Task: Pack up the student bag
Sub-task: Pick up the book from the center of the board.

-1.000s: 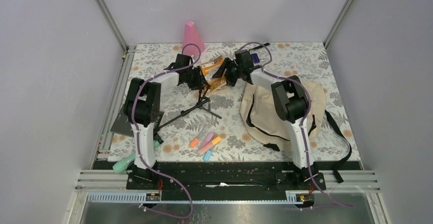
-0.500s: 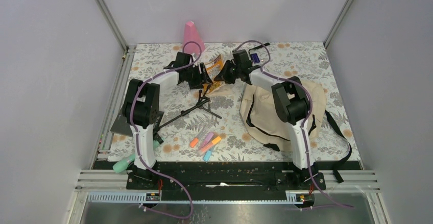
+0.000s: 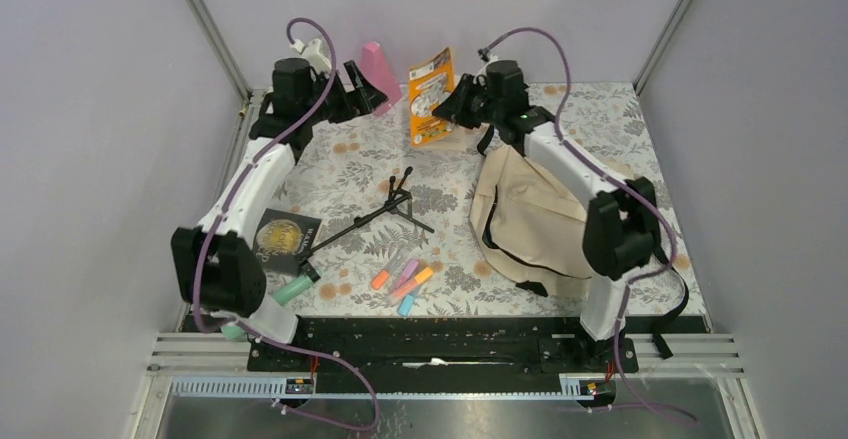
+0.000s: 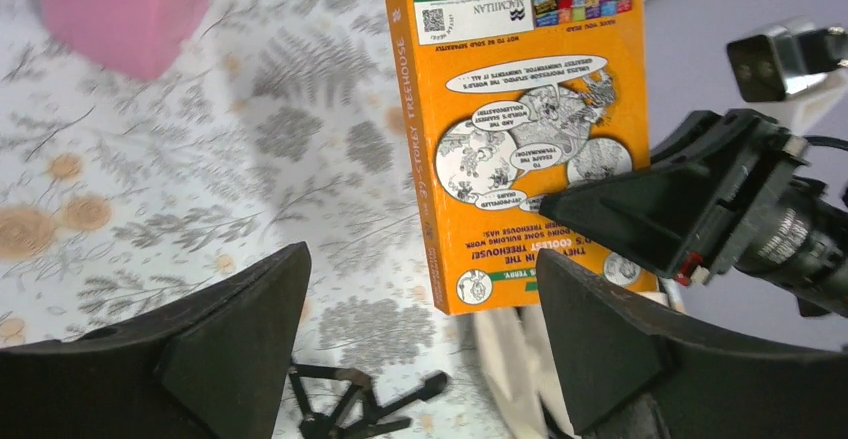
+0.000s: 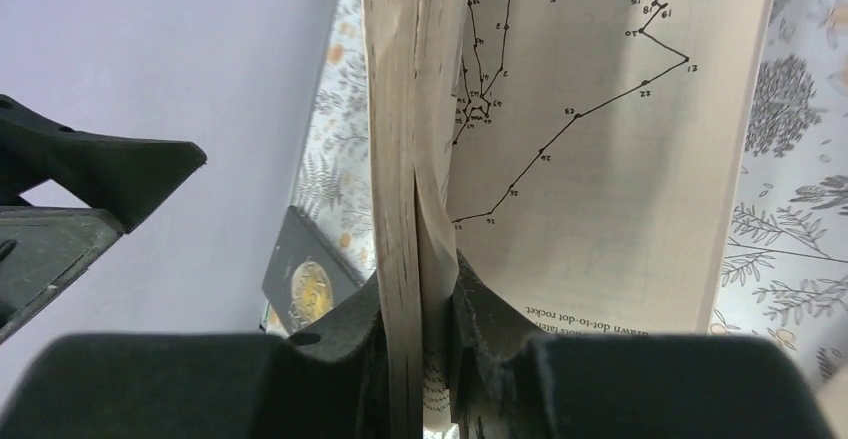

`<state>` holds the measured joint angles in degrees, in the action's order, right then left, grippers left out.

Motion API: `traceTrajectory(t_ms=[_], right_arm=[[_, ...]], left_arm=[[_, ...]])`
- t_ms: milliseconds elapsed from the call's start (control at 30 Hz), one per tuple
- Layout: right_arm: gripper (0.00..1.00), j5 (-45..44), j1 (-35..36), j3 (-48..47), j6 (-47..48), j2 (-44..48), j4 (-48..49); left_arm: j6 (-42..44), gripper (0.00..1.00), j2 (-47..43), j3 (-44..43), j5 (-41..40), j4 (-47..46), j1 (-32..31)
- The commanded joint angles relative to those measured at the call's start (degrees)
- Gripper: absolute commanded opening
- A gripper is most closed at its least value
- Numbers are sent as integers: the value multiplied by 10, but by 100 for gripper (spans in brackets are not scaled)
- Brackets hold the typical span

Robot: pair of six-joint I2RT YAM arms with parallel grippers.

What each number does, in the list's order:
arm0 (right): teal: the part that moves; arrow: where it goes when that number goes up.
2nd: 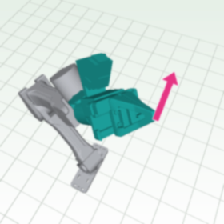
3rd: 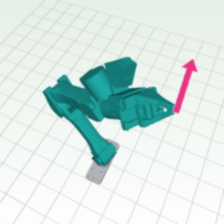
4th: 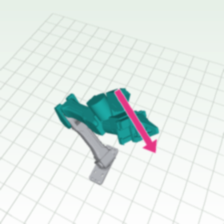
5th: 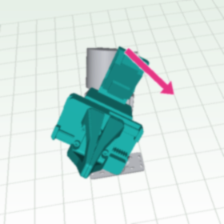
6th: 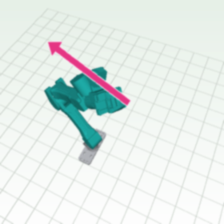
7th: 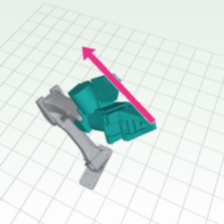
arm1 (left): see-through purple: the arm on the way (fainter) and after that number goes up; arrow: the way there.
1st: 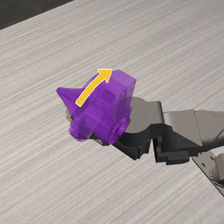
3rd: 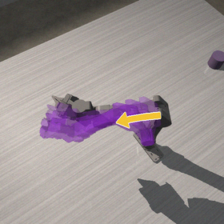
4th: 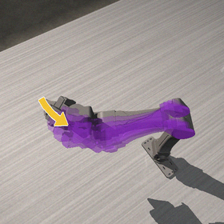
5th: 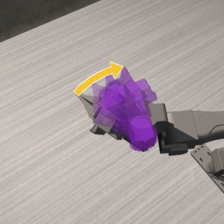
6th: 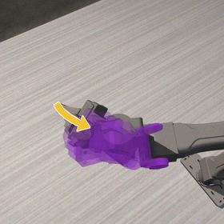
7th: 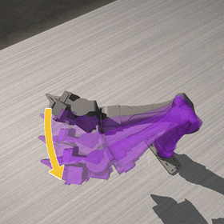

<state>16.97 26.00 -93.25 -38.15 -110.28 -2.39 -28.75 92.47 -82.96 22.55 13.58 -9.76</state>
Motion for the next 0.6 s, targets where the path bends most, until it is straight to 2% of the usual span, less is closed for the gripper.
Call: traceTrajectory(t_ms=[0, 267, 433, 567], right_arm=[[0, 28, -2, 34, 35, 145, 43], [0, 144, 10, 156, 11, 316, 82], [0, 177, 29, 222, -40, 384, 154], [0, 190, 39, 236, -68, 404, 176]], left_arm=[[-27, 86, -98, 38, 42, -51, -6], [-180, 90, -220, 188, 134, -239, -28], [-192, 90, -213, 185, 158, -254, -70], [-286, 90, -217, 232, 185, -374, -82]])
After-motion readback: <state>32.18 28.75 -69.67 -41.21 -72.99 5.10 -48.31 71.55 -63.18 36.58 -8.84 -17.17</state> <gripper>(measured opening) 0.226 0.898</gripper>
